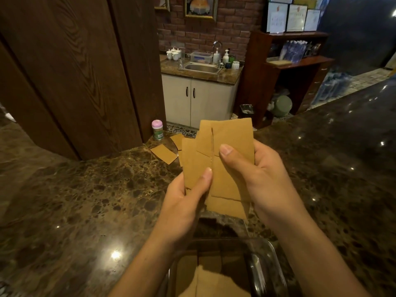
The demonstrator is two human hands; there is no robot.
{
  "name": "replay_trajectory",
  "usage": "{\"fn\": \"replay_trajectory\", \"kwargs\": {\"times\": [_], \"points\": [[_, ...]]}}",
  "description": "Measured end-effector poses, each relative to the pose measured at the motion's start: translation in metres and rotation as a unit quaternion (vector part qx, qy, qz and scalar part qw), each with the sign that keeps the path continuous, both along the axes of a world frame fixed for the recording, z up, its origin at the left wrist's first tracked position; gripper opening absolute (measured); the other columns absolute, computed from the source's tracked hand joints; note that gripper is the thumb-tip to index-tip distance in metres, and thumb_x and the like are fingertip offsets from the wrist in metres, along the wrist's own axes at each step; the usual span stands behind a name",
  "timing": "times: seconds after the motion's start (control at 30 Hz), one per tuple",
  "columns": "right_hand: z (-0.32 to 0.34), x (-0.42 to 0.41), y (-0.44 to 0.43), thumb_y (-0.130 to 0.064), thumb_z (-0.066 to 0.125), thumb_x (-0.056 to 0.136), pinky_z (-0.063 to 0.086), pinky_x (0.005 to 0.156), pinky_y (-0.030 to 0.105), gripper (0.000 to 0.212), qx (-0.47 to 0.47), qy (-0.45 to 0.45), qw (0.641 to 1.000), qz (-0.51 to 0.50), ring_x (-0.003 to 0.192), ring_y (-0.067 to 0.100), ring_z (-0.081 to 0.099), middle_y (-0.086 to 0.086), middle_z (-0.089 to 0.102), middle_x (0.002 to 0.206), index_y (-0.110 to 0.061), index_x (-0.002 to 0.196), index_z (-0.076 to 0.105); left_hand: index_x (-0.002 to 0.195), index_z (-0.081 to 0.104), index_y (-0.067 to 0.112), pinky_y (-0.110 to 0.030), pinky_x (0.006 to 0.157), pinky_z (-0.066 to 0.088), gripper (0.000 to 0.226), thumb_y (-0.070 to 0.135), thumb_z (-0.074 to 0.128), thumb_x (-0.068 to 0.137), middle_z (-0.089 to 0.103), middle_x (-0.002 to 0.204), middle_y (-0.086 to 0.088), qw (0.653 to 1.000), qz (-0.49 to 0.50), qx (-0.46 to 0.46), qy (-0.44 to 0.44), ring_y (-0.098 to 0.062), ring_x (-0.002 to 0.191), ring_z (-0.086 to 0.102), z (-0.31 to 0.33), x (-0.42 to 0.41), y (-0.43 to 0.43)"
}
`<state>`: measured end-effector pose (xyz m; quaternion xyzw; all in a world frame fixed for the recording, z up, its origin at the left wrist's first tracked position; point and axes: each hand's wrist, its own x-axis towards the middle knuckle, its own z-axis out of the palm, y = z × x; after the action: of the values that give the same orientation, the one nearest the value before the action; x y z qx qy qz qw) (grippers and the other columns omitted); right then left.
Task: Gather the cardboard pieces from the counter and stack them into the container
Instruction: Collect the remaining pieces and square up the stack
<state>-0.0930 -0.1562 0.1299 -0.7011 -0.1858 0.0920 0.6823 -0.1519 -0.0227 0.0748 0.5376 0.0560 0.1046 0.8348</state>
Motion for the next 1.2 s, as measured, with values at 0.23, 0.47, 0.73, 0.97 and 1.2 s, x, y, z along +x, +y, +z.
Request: {"fn": "replay_trajectory", "kwargs": {"times": [0.23,0.47,0.73,0.97,1.2], "points": [[0.014,0.022,-0.019,-0.025,0.062,0.098,0.064,0.078,0.030,0.025,-0.026,-0.015,0.998,0.050,0.097,0.015,0.078,-0.002,0.080,0.108,-0.021,0.121,0.068,0.120,0.063,0.004,-0.038,0.066,0.063,0.030,0.019,0.061,0.095,0.074,0.097,-0.021,0.999,-0.010,-0.033,-0.010,-0.029,0.078,0.074,0.000,-0.002,0.005],[0.008,0.025,-0.029,-0.028,0.062,0.099,0.062,0.075,0.029,0.021,-0.055,-0.022,0.998,0.011,0.095,0.013,0.078,-0.004,0.080,0.106,-0.025,0.119,0.069,0.111,0.067,0.009,-0.033,0.067,0.063,0.036,0.004,0.074,0.076,0.078,0.098,-0.010,0.998,0.040,-0.051,-0.014,-0.029,0.083,0.072,0.000,0.001,0.014],[-0.015,0.006,-0.036,-0.039,0.065,0.088,0.059,0.076,0.027,0.032,-0.157,-0.007,0.980,0.126,0.095,0.009,0.076,-0.006,0.078,0.105,-0.029,0.119,0.068,0.111,0.065,0.014,-0.025,0.069,0.061,0.041,0.005,0.077,0.073,0.079,0.092,-0.001,0.984,0.169,-0.042,-0.027,-0.018,0.088,0.076,0.003,0.007,0.021],[-0.004,0.020,-0.041,-0.025,0.063,0.089,0.062,0.078,0.025,0.030,-0.022,0.040,0.993,0.113,0.093,0.016,0.077,0.002,0.080,0.102,-0.016,0.117,0.070,0.108,0.068,0.017,-0.038,0.072,0.063,0.031,0.023,0.081,0.081,0.078,0.096,-0.003,0.994,0.050,0.092,0.001,-0.026,0.090,0.074,0.000,0.004,0.026],[-0.012,0.014,-0.026,-0.025,0.064,0.090,0.065,0.078,0.032,0.033,0.035,0.073,0.995,0.063,0.098,0.024,0.078,0.008,0.080,0.110,-0.016,0.121,0.069,0.100,0.079,0.031,-0.034,0.073,0.062,0.035,0.042,0.046,0.098,0.079,0.101,-0.004,0.998,0.032,0.053,0.018,-0.020,0.092,0.076,0.007,0.005,0.015]]}}
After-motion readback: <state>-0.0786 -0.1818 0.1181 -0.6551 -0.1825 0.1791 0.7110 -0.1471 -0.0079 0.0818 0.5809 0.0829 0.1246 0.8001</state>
